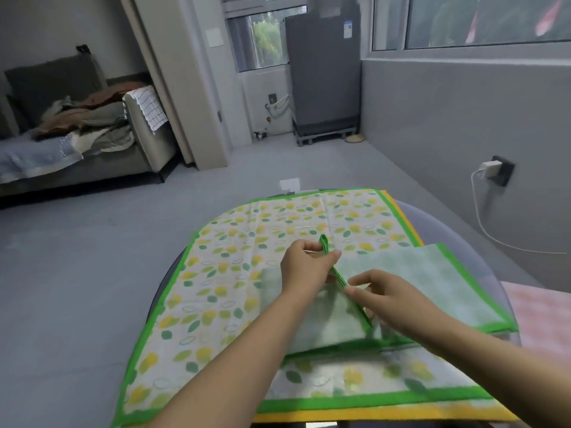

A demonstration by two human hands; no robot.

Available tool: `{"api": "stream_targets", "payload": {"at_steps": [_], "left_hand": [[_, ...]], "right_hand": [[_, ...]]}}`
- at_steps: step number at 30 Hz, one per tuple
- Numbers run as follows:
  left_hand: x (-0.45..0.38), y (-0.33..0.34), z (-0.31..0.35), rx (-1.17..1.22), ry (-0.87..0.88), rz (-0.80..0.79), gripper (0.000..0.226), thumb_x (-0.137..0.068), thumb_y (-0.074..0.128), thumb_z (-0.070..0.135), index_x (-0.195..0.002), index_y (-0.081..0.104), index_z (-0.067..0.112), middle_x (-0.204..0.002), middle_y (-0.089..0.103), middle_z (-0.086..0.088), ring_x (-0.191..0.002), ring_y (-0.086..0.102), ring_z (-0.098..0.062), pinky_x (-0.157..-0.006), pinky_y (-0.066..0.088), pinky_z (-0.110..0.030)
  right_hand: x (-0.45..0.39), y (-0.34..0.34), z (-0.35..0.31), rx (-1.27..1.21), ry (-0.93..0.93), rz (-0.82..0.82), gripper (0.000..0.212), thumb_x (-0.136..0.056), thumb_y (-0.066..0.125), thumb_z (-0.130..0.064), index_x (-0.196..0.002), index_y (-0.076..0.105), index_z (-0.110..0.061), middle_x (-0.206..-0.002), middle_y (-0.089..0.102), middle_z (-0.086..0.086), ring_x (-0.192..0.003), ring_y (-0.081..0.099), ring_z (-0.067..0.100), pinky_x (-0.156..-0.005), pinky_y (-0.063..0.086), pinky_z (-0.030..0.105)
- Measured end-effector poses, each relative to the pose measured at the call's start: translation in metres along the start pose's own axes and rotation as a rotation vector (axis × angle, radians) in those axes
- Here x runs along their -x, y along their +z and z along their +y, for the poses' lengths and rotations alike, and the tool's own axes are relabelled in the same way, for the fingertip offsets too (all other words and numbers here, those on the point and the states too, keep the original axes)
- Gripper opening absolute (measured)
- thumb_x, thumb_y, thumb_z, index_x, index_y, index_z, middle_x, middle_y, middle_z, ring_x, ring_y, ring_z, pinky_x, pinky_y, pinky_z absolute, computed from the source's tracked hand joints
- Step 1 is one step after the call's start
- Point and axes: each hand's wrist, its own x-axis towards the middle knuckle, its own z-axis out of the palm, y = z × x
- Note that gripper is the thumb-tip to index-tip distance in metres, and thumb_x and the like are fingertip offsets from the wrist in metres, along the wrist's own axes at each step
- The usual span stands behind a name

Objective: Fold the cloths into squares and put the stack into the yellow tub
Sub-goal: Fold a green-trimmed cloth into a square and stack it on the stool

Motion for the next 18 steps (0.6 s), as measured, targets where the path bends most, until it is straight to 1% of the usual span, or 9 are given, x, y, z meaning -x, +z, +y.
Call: {"api": "stream_targets", "payload": {"at_steps": [2, 5, 7, 8, 11, 13, 15, 17, 18], "left_hand": [[0.002, 0.007, -0.007, -0.093, 0.017, 0.005, 0.032, -0.073, 0.079, 0.029, -0.093, 0.056, 0.018, -0.093, 0.063, -0.002, -0.075, 0.067, -0.015, -0.075, 0.059, -0.039], [0.004, 0.013, -0.013, -0.131, 0.035, -0.033, 0.034, -0.074, 0.079, 0.029, -0.095, 0.056, 0.016, -0.092, 0.060, 0.000, -0.072, 0.064, -0.012, -0.073, 0.059, -0.036], [0.003, 0.014, -0.016, -0.175, 0.052, -0.048, 0.035, -0.077, 0.076, 0.034, -0.098, 0.058, 0.013, -0.095, 0.060, 0.000, -0.074, 0.064, -0.014, -0.074, 0.058, -0.033], [0.002, 0.015, -0.019, -0.218, 0.073, -0.047, 0.035, -0.079, 0.072, 0.039, -0.099, 0.060, 0.012, -0.098, 0.060, -0.001, -0.079, 0.064, -0.016, -0.077, 0.056, -0.032], [-0.006, 0.014, -0.027, -0.398, 0.182, -0.030, 0.027, -0.086, 0.063, 0.038, -0.100, 0.066, 0.015, -0.116, 0.056, -0.001, -0.110, 0.053, -0.016, -0.095, 0.043, -0.029], [-0.010, 0.010, -0.030, -0.583, 0.252, -0.031, 0.023, -0.089, 0.058, 0.034, -0.104, 0.067, 0.020, -0.130, 0.050, 0.001, -0.127, 0.038, -0.017, -0.105, 0.027, -0.032], [-0.015, 0.006, -0.033, -0.718, 0.299, -0.054, 0.023, -0.090, 0.055, 0.035, -0.108, 0.064, 0.025, -0.135, 0.048, 0.007, -0.132, 0.033, -0.015, -0.107, 0.016, -0.031], [-0.018, 0.002, -0.035, -0.742, 0.327, -0.080, 0.023, -0.089, 0.056, 0.037, -0.109, 0.061, 0.027, -0.127, 0.054, 0.011, -0.128, 0.040, -0.011, -0.106, 0.014, -0.030], [-0.019, 0.000, -0.035, -0.744, 0.334, -0.088, 0.023, -0.088, 0.057, 0.038, -0.109, 0.060, 0.029, -0.123, 0.055, 0.012, -0.125, 0.042, -0.010, -0.105, 0.014, -0.030]], "right_hand": [[0.000, 0.002, 0.009, 0.112, -0.004, 0.003, 0.032, -0.082, 0.068, -0.032, -0.109, 0.055, -0.021, -0.067, 0.063, -0.004, -0.052, 0.056, 0.001, -0.052, 0.041, 0.016], [0.002, 0.006, 0.018, 0.208, -0.014, 0.026, 0.045, -0.079, 0.069, -0.025, -0.119, 0.048, -0.022, -0.073, 0.064, -0.005, -0.066, 0.058, 0.003, -0.057, 0.040, 0.014], [0.003, 0.008, 0.020, 0.237, -0.038, 0.040, 0.051, -0.079, 0.069, -0.024, -0.124, 0.044, -0.022, -0.071, 0.061, -0.005, -0.065, 0.056, 0.002, -0.056, 0.040, 0.015], [0.004, 0.009, 0.020, 0.247, -0.050, 0.045, 0.054, -0.079, 0.068, -0.024, -0.126, 0.042, -0.022, -0.069, 0.059, -0.005, -0.064, 0.055, 0.002, -0.055, 0.040, 0.016], [0.005, 0.010, 0.019, 0.270, -0.077, 0.050, 0.060, -0.080, 0.068, -0.023, -0.131, 0.037, -0.022, -0.068, 0.056, -0.004, -0.063, 0.052, 0.003, -0.056, 0.039, 0.019], [0.005, 0.010, 0.018, 0.285, -0.088, 0.045, 0.063, -0.081, 0.068, -0.024, -0.134, 0.034, -0.021, -0.069, 0.056, -0.004, -0.064, 0.052, 0.004, -0.057, 0.039, 0.020], [0.005, 0.010, 0.018, 0.291, -0.093, 0.040, 0.063, -0.082, 0.067, -0.024, -0.135, 0.032, -0.021, -0.069, 0.055, -0.004, -0.064, 0.052, 0.005, -0.058, 0.040, 0.021], [0.005, 0.011, 0.019, 0.309, -0.091, 0.036, 0.064, -0.082, 0.066, -0.026, -0.135, 0.031, -0.022, -0.072, 0.055, -0.005, -0.068, 0.054, 0.008, -0.061, 0.042, 0.022], [0.004, 0.011, 0.019, 0.339, -0.089, 0.035, 0.064, -0.083, 0.065, -0.028, -0.136, 0.030, -0.023, -0.075, 0.055, -0.006, -0.073, 0.056, 0.012, -0.064, 0.044, 0.026]]}}
